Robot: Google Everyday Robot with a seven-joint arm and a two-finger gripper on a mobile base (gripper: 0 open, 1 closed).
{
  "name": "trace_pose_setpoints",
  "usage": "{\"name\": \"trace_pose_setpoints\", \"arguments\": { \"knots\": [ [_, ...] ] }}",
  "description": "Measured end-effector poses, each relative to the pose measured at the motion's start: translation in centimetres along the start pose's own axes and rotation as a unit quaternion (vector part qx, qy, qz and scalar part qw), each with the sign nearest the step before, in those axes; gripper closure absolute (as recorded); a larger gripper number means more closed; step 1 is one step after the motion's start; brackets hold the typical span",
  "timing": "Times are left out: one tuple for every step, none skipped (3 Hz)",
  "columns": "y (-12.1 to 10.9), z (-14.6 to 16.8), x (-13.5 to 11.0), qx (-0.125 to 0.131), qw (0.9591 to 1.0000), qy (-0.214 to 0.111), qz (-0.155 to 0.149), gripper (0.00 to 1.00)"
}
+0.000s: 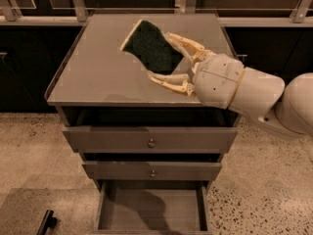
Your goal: Pick sponge from bottom drawer and place on counter
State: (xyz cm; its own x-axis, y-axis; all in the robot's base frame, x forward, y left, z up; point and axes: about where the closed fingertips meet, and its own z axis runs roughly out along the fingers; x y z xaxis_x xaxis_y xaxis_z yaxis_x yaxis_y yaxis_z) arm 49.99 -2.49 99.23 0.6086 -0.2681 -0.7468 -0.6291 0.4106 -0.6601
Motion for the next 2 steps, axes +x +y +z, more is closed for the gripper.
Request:
{"name": "trace_pose_setpoints", "arguments": {
  "knots": [
    [-0.2,0.0,0.3,0.007,1.0,0.0,0.0,1.0],
    [-2.3,-0.1,2.8,0.029,0.9995,0.006,0.008,1.0]
  ]
}}
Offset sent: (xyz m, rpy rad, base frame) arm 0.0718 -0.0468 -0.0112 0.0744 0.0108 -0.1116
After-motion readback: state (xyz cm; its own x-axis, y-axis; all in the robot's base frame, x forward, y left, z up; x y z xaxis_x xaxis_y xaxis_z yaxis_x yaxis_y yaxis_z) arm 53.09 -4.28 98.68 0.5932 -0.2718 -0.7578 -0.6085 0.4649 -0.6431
